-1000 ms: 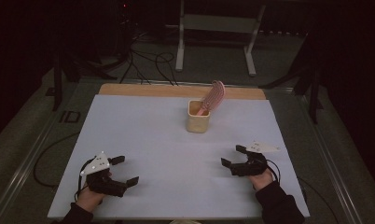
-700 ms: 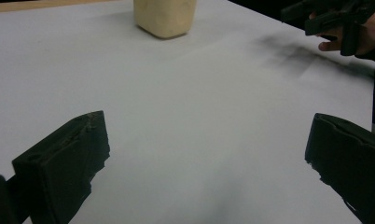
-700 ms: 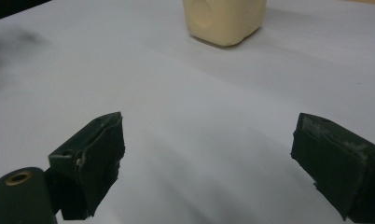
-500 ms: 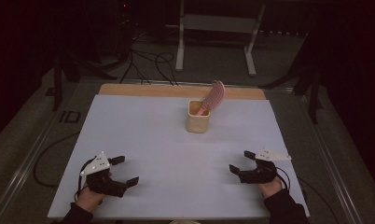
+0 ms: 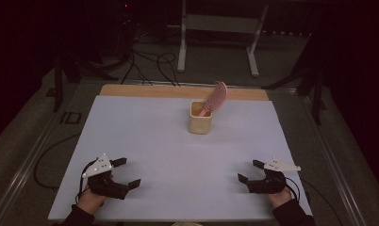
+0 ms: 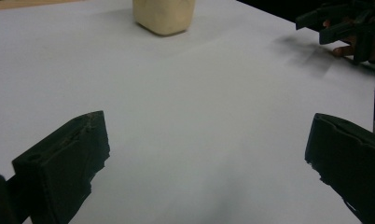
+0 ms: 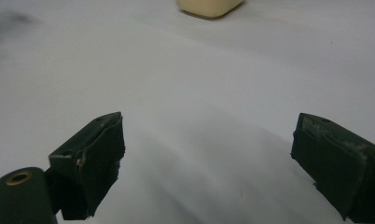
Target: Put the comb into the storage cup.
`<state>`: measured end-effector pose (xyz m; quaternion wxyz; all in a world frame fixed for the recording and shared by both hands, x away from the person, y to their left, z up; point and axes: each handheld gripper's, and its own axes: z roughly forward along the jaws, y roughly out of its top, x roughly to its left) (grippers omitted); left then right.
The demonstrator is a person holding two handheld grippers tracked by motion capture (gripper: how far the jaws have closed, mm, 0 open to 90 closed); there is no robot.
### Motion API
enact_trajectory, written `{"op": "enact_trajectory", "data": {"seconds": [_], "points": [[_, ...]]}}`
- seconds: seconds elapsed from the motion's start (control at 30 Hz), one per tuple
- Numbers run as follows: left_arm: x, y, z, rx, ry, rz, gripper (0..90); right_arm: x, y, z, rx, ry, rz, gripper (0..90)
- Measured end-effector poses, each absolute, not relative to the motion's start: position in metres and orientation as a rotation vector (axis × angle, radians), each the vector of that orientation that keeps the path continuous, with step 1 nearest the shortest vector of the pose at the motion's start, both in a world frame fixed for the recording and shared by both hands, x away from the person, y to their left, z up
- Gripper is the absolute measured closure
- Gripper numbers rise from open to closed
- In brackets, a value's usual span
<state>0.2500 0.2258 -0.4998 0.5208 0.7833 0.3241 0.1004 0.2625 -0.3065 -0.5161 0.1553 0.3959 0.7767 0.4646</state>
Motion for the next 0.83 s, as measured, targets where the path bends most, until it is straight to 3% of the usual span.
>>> {"op": "enact_trajectory", "data": {"seconds": [0.83], "points": [[0.2494,0.2243,-0.5009,1.895,0.773,0.245,0.2,0.2650,-0.2994,-0.5160,1.097,2.228,1.330,9.4]]}}
